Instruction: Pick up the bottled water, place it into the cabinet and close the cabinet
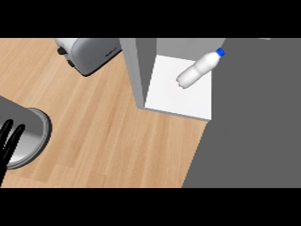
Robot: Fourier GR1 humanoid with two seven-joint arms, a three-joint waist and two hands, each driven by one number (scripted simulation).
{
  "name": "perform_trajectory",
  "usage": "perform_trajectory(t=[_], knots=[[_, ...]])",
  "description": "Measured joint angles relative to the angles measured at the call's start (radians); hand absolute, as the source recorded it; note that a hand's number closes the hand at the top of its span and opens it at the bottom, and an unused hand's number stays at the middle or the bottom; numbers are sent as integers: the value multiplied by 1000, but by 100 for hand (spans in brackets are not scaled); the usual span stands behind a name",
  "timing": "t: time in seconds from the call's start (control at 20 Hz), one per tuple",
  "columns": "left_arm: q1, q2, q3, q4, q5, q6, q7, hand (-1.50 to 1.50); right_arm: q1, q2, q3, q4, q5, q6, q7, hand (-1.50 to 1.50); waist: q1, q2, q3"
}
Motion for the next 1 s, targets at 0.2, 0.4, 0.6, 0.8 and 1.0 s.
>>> perform_trajectory(t=[0.2, 0.4, 0.6, 0.8, 1.0], knots=[[-4, 19, 9, 1, 9, -23, 11, -150, -61, -23, -14, 0, -5, 23, 17, -150, 26, 3, -3], [-9, 29, 15, 7, 14, -39, 16, -150, -137, -52, -28, 2, -9, 54, 29, 150, 48, 2, -5], [-11, 40, 24, 11, 20, -52, 21, -150, -189, -67, -28, 3, -12, 74, 47, 150, 53, 0, -7], [-12, 51, 36, 19, 27, -63, 24, -150, -230, -83, -31, 3, -15, 94, 61, 150, 55, 0, -9], [-14, 58, 44, 28, 30, -72, 26, -150, -261, -94, -38, 4, -18, 104, 72, 150, 51, 0, -11]])
